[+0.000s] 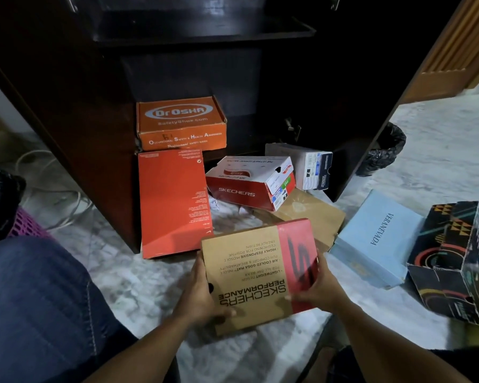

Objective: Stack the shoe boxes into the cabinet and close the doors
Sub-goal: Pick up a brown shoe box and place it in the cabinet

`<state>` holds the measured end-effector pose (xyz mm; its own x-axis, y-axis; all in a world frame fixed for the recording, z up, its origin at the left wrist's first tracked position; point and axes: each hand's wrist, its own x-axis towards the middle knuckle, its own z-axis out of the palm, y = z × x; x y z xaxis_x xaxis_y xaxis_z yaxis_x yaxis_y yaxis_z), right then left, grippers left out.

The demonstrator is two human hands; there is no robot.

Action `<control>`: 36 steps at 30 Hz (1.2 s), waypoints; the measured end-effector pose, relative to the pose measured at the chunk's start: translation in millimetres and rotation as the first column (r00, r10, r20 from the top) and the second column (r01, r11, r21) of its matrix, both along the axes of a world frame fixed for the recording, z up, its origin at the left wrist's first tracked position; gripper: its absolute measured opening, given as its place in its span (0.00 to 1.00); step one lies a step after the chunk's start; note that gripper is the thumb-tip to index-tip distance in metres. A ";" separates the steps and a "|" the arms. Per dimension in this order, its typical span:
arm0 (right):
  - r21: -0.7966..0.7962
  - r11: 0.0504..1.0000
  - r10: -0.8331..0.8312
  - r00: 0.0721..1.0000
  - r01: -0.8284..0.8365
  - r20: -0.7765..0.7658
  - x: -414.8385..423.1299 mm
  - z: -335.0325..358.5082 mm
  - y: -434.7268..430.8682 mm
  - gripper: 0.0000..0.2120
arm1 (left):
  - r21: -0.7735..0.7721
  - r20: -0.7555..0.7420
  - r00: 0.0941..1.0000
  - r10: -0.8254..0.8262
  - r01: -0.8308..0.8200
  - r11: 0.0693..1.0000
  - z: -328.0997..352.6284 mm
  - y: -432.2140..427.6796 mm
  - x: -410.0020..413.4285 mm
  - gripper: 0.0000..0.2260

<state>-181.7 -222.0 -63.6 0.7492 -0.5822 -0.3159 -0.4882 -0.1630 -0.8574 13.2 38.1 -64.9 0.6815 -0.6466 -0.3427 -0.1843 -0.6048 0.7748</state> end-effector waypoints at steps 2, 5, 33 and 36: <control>0.017 0.999 0.051 0.998 -0.051 0.021 -11.0 -11.5 0.6 0.66 | 0.077 -0.049 0.998 -0.044 0.048 0.996 -8.7 4.1 -8.8 0.78; -0.006 0.997 0.071 0.997 -0.071 -0.012 -16.6 -15.1 -0.5 0.73 | 0.199 -0.031 0.997 -0.064 0.069 0.978 -15.7 5.0 -20.7 0.71; -0.426 0.904 0.014 0.993 0.037 0.114 -29.4 83.3 14.7 0.59 | -0.257 0.087 0.993 0.085 -0.060 0.965 37.0 -10.9 -18.2 0.68; -0.500 0.864 0.008 0.991 0.060 0.133 -16.4 105.0 15.7 0.60 | -0.318 0.111 0.984 0.137 -0.095 0.943 66.5 -10.3 -5.6 0.69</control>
<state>-198.1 -206.4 41.5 0.7450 -0.6561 0.1203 -0.3915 -0.5761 -0.7175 7.7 27.7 1.7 0.7834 -0.6201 -0.0413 -0.2388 -0.3617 0.9012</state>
